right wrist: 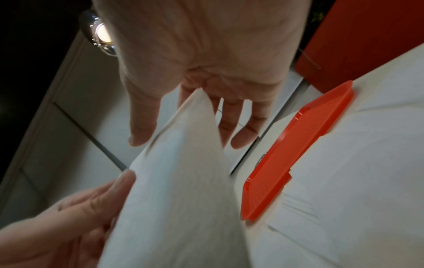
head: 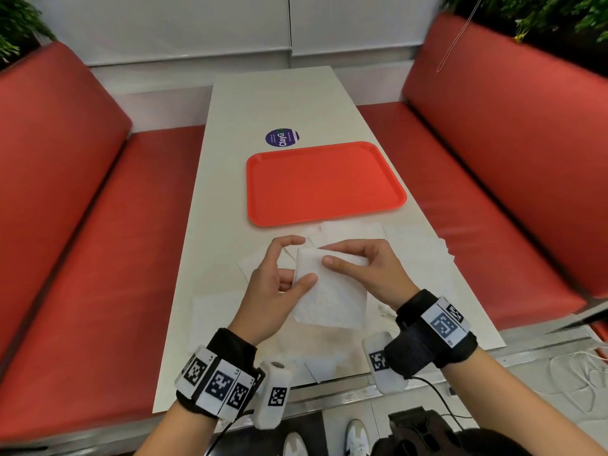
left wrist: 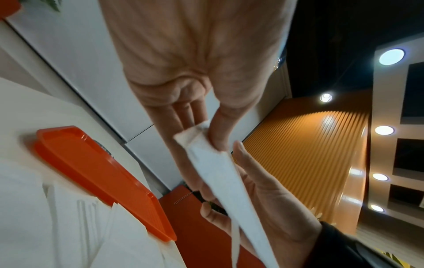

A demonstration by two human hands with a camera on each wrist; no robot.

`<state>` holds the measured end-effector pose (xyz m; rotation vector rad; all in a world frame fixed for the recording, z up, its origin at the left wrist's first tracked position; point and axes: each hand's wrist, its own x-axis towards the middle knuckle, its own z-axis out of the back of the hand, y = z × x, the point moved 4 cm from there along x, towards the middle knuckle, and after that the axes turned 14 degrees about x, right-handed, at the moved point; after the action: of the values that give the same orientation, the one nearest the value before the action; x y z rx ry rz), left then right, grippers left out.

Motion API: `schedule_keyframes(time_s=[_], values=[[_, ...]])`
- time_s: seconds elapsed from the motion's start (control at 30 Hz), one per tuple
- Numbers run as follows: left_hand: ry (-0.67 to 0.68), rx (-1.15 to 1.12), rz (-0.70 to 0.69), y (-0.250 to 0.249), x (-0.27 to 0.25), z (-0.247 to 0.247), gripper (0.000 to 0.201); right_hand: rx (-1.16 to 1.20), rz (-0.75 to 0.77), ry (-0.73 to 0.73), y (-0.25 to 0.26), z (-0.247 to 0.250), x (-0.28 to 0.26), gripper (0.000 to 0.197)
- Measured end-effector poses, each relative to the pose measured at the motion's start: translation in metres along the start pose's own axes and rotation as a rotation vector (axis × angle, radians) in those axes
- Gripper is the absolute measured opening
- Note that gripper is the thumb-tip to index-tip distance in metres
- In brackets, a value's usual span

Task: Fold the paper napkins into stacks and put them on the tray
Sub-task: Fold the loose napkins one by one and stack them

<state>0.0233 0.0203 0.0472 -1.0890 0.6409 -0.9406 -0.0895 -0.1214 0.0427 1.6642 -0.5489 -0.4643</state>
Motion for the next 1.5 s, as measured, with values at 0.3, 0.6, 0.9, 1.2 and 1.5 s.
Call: schedule_keyframes(time_s=[0.3, 0.6, 0.9, 1.2, 1.5], values=[[-0.157, 0.151, -0.105, -0.008, 0.008, 0.008, 0.009, 0.054, 0.0, -0.01, -0.007, -0.014, 0.001, 0.02], [-0.452, 0.309, -0.022, 0.01, -0.002, 0.059, 0.013, 0.146, -0.038, 0.005, -0.009, -0.041, 0.013, 0.009], [-0.402, 0.199, 0.241, 0.08, -0.045, 0.113, 0.017, 0.171, -0.288, -0.015, -0.068, -0.108, 0.019, 0.03], [-0.293, 0.139, 0.437, 0.147, -0.065, 0.121, 0.036, -0.165, -0.357, 0.005, -0.118, -0.142, 0.025, 0.023], [-0.307, 0.458, 0.415, 0.167, -0.048, 0.118, 0.041, -0.433, -0.297, -0.019, -0.136, -0.156, 0.05, 0.029]])
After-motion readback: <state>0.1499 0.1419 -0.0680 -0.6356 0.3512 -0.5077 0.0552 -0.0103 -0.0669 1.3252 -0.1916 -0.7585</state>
